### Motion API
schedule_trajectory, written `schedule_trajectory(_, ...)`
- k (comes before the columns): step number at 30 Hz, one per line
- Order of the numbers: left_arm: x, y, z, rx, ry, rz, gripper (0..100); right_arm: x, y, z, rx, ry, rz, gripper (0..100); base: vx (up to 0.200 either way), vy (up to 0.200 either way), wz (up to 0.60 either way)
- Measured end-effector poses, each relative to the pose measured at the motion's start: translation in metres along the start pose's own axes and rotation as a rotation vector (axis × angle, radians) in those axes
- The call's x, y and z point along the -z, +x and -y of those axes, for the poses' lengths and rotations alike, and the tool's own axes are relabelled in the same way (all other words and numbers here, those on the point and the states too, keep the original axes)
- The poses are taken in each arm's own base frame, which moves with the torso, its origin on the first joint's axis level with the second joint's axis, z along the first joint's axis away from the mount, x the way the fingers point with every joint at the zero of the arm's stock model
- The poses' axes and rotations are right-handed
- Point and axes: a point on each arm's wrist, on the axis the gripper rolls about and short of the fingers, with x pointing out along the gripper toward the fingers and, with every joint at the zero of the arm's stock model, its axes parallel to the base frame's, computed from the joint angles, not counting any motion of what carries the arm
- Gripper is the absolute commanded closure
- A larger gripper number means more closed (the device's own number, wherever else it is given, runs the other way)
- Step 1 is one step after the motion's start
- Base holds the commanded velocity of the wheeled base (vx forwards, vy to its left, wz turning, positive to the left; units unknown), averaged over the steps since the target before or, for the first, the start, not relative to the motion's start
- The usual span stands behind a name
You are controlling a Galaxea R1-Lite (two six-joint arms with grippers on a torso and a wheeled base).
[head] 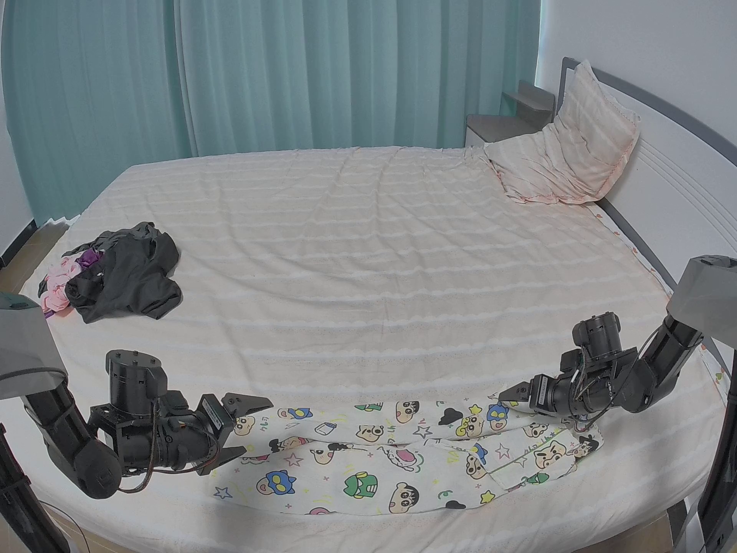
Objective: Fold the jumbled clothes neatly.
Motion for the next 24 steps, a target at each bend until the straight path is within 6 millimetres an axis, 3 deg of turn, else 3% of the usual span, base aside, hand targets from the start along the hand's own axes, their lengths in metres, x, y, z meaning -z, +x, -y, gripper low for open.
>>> schedule_trajectory(14,0.001,0.001,0.0,0.0,0.0,-0.006,0,-0.019,-0.017,-0.029,-0.085,-0.162,0.138,0,0.0,0.0,0.0)
schedule_trajectory(24,0.003,0.001,0.001,0.001,0.005,-0.013,0,-0.017,0.019,-0.018,-0.046,-0.337,0.083,0,0.0,0.0,0.0)
